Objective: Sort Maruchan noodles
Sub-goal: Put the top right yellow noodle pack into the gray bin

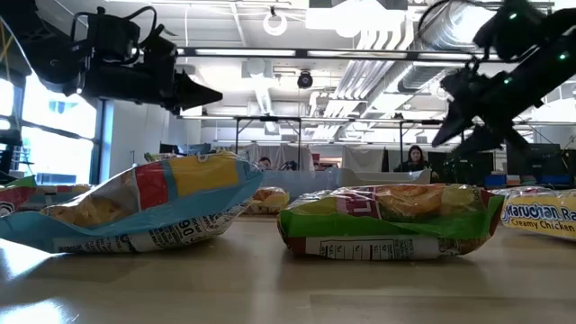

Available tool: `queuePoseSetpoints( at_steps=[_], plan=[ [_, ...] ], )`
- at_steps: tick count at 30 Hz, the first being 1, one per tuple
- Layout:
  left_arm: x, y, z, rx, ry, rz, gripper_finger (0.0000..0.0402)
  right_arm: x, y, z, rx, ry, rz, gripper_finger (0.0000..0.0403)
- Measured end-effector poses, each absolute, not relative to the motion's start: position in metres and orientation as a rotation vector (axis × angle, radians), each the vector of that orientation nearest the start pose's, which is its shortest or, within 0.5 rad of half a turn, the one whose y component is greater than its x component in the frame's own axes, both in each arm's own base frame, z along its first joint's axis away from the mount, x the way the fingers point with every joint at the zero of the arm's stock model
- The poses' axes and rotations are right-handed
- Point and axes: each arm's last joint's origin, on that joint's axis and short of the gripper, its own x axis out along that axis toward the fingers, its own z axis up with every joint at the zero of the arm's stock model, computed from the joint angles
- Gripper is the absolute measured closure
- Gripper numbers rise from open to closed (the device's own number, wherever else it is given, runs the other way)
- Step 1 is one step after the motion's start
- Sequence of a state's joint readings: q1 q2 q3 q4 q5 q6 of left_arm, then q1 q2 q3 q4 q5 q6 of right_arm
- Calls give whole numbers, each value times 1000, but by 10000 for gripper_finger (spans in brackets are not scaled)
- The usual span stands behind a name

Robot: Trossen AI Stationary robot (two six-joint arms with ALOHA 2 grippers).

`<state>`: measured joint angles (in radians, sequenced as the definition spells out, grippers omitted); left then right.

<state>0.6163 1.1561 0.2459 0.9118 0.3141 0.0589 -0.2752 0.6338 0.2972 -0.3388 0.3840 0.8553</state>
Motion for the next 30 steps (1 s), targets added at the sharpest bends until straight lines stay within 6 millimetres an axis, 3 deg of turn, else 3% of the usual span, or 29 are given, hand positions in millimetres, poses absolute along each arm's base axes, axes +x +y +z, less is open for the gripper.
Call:
queuePoseSetpoints(
  at_steps=[3, 7, 14, 21, 30],
  plan=[
    [174, 112, 185, 56, 40, 300, 401, 132, -47, 169, 855, 461, -912, 146],
    [174, 112, 183, 47, 61, 298, 401, 142, -49, 160, 900, 540, -965, 123],
    [174, 112, 183, 34, 65, 296, 401, 150, -51, 141, 962, 661, -1033, 121],
    [174, 112, 181, 28, 79, 291, 401, 160, -53, 136, 983, 652, -1002, 122],
    [174, 111, 180, 24, 84, 272, 401, 171, -56, 127, 991, 649, -990, 159]
  ],
)
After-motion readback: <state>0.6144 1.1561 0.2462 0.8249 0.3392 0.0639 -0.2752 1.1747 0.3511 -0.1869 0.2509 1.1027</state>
